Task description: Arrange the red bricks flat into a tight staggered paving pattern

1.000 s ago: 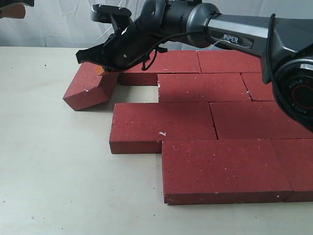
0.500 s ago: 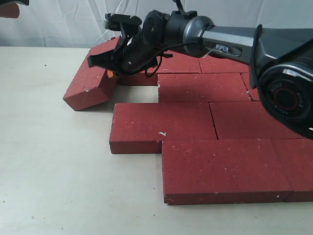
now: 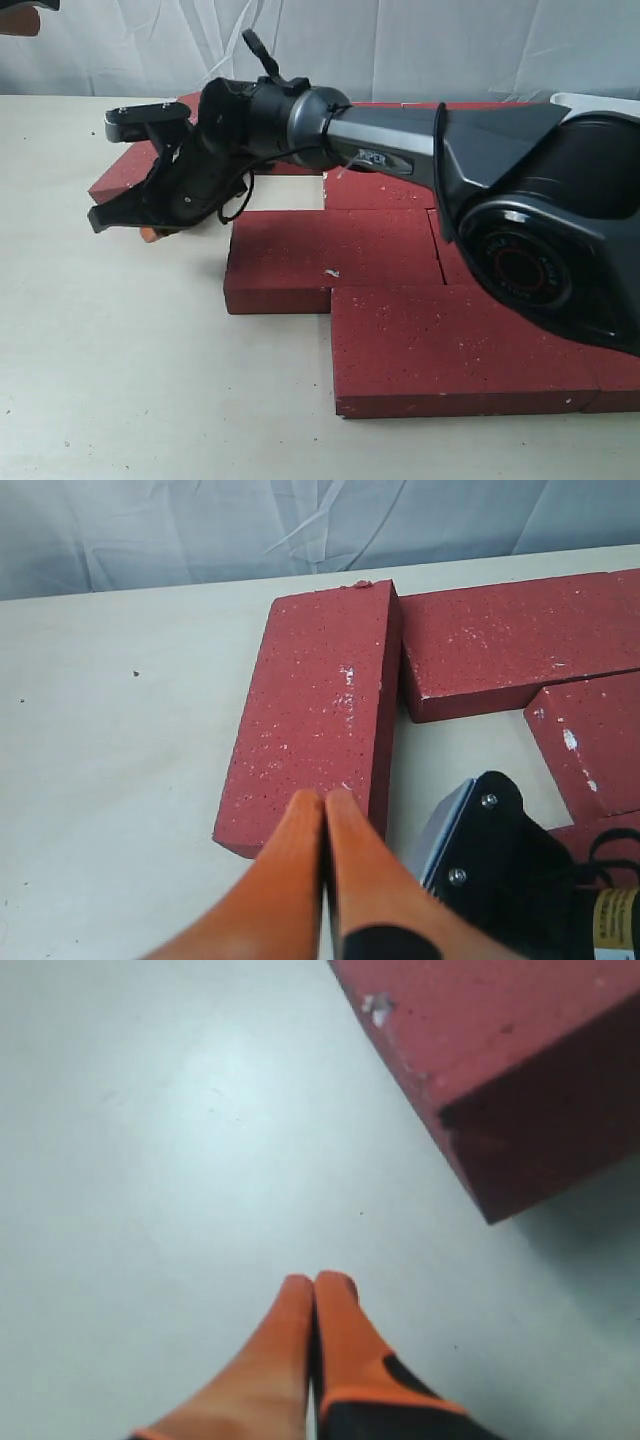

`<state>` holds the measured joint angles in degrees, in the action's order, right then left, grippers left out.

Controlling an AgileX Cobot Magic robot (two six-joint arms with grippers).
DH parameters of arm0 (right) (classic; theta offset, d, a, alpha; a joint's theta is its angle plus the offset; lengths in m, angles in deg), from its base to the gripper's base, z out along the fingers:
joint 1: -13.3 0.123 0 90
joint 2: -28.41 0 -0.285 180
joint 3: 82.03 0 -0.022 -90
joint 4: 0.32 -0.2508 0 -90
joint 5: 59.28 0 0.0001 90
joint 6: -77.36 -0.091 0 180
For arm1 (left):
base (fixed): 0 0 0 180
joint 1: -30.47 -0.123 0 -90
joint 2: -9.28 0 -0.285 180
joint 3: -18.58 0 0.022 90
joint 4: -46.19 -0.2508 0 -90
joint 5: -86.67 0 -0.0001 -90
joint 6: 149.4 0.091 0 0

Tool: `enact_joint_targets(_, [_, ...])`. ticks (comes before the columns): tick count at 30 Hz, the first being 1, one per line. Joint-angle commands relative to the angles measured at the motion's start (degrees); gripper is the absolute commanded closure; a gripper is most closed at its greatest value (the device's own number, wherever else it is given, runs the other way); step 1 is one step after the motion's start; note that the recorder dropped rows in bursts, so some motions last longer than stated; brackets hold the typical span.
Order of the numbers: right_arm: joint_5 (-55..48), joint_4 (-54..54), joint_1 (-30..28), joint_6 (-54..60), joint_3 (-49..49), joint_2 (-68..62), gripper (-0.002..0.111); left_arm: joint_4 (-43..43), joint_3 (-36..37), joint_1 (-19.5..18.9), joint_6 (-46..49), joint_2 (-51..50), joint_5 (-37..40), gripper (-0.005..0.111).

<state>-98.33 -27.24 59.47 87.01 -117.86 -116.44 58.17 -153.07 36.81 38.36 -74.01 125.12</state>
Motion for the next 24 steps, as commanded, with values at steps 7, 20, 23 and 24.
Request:
enact_joint_targets(7, [-5.4, 7.0, -3.2, -2.2, -12.5, 0.3, 0.109, -1.3, -0.3, -0.1, -0.4, 0.3, -0.5, 0.107])
enact_joint_targets(20, [0.2, 17.9, -3.8, -21.9, -13.9, -5.4, 0.109, -2.0, -0.3, -0.1, -2.8, 0.3, -0.7, 0.107])
enact_joint_targets(23, [2.1, 13.2, -1.8, -21.7, -14.0, -7.6, 0.109, -2.0, -0.3, -0.1, -2.8, 0.3, -0.8, 0.107])
enact_joint_targets(24, [3.0, 12.5, -1.0, -21.2, -14.0, -8.2, 0.109, -2.0, -0.3, -0.1, -2.8, 0.3, -0.8, 0.107])
